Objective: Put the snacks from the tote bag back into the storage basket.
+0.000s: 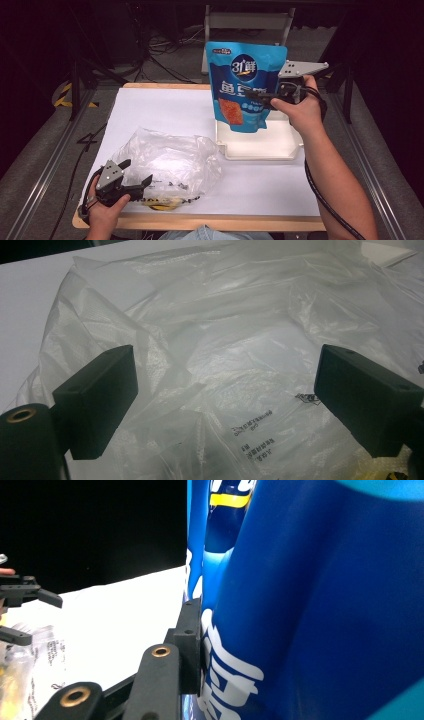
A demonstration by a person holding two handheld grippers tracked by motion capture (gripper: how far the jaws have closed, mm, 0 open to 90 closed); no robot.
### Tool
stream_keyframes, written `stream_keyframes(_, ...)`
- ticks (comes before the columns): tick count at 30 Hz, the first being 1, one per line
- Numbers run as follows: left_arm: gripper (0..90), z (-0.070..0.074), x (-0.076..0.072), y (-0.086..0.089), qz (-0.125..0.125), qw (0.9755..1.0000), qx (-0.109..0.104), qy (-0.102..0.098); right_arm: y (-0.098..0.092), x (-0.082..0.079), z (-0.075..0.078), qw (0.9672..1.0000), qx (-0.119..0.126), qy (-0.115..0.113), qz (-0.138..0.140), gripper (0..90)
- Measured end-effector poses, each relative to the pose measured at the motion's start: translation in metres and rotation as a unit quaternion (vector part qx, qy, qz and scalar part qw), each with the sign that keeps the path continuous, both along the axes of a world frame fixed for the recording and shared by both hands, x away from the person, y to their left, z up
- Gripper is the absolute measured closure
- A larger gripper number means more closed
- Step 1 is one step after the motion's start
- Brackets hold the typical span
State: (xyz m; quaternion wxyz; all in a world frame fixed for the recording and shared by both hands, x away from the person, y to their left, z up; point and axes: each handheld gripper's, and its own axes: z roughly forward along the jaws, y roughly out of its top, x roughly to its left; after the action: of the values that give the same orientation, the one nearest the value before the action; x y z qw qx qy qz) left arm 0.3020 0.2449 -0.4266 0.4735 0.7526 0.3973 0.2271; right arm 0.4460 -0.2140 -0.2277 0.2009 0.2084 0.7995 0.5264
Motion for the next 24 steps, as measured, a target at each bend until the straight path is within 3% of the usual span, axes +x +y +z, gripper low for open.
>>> stream_keyframes(12,11.1,0.000,0.000,0.000,0.002,1.0000,0.000,0.000,-0.023,0.020,-0.014,0.9996,0.016,-0.004,-0.022,64.5)
stream_keyframes(24,11.1,0.000,0.000,0.002,0.004,1.0000,-0.001,0.000,-0.027,0.037,-0.039,0.9994,0.009,-0.001,-0.033,64.7)
